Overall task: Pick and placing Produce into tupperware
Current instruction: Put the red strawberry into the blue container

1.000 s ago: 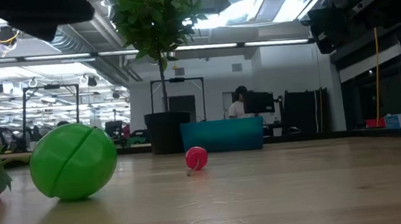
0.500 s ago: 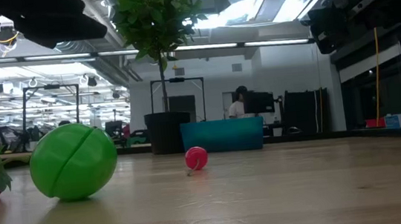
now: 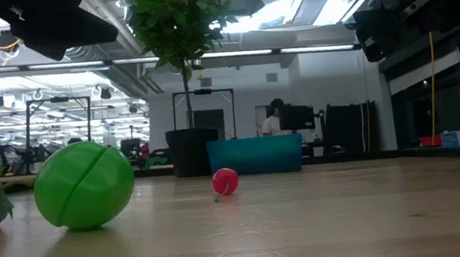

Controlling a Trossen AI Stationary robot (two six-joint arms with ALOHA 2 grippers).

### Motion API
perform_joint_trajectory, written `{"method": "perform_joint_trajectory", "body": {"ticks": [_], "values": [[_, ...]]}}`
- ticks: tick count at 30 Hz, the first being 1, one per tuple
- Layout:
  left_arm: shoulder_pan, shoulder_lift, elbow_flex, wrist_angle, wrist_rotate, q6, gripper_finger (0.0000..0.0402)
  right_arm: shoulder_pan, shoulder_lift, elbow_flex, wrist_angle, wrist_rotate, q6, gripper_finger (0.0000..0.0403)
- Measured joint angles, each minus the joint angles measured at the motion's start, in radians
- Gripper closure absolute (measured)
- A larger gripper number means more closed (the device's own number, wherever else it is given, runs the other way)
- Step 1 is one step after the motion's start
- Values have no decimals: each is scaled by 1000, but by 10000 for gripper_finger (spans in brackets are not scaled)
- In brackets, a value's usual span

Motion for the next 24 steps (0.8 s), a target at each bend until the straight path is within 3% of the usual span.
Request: {"method": "perform_joint_trajectory", "body": {"ticks": [7, 10, 17, 24], "values": [[6, -7, 62, -44, 19, 9, 158, 0, 0, 0, 0, 0, 0, 137], [-5, -23, 146, -251, 43, -27, 159, 0, 0, 0, -1, 0, 0, 137], [-9, -32, 364, -856, 136, -403, 159, 0, 0, 0, 2, 0, 30, 137], [19, -22, 383, -928, 321, -585, 159, 0, 0, 0, 6, 0, 26, 137]]}}
